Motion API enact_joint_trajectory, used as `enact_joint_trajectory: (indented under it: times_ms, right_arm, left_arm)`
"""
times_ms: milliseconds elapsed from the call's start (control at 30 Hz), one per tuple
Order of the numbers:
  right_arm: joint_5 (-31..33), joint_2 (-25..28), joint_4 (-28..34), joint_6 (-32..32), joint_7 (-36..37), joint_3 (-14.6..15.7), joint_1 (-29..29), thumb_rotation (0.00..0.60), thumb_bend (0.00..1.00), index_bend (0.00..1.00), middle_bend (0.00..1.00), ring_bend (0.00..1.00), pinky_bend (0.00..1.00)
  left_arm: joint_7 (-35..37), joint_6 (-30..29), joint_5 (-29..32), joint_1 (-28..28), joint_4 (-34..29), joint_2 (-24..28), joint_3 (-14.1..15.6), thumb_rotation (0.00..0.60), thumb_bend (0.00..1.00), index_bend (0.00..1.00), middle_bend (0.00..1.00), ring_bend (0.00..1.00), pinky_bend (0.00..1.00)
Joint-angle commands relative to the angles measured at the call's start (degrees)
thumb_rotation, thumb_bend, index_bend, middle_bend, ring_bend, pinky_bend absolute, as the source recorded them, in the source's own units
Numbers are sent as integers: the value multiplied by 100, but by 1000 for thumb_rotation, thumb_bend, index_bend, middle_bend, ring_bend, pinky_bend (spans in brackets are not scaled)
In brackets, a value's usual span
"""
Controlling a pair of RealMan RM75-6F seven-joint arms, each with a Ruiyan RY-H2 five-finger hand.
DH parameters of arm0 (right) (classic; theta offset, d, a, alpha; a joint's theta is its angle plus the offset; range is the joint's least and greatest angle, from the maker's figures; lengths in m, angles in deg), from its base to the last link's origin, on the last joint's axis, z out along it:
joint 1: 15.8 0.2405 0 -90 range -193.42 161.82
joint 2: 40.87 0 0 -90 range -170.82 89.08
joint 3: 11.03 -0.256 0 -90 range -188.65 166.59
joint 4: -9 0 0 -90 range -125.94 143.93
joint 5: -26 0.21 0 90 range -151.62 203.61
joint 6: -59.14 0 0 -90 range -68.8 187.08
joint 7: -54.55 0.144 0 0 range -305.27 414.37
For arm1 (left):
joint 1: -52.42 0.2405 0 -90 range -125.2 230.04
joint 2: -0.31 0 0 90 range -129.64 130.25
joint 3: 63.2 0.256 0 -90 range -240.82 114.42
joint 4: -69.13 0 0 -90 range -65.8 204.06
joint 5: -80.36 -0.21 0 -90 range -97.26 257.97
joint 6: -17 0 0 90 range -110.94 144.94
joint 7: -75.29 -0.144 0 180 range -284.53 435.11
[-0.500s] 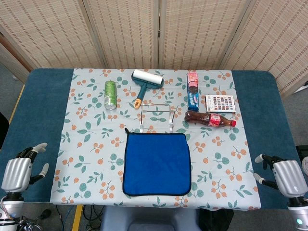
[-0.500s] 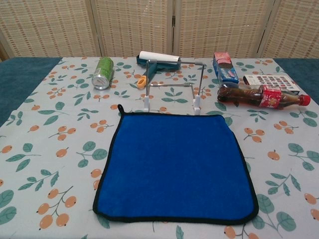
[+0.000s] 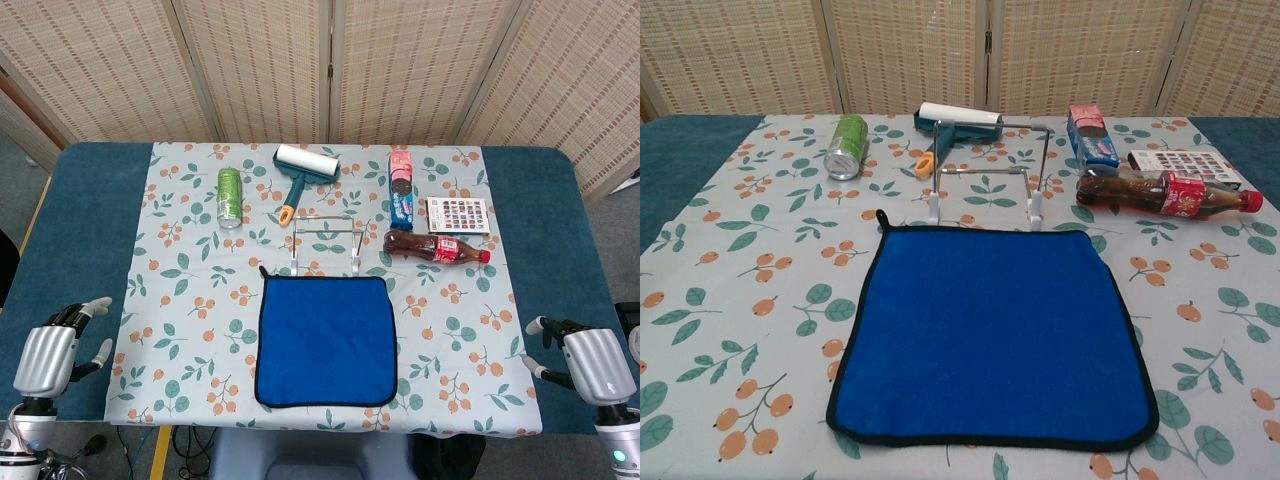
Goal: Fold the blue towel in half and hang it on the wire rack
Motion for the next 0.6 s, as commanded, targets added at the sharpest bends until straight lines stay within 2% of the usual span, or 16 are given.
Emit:
enact_joint_trajectory:
  times_ms: [33,167,333,600]
  right_arm:
    - [-6,14,17,-4,-13,-3,0,600,132,472,619,609,778]
    - [-22,49,53,-30,-35,-8,-9,600,134,472,619,609,778]
    - [-44,76,86,-22,-62,0,-7,600,134,472,619,609,778]
    - [-93,95,130,24,-93,11,27,600,136,472,619,609,778]
  left_arm:
    - [174,56,-361,-129,166,-58,94,600,348,246,350,314,420]
    - [339,148,-788,-300,294,-140,197,600,347,253,359,347,459]
    - [481,313,-1334,-556,421,-277,362,600,347,261,422,428,537]
    - [414,870,-2032,-1054,459,-513,650,600,310,269,643,608,790]
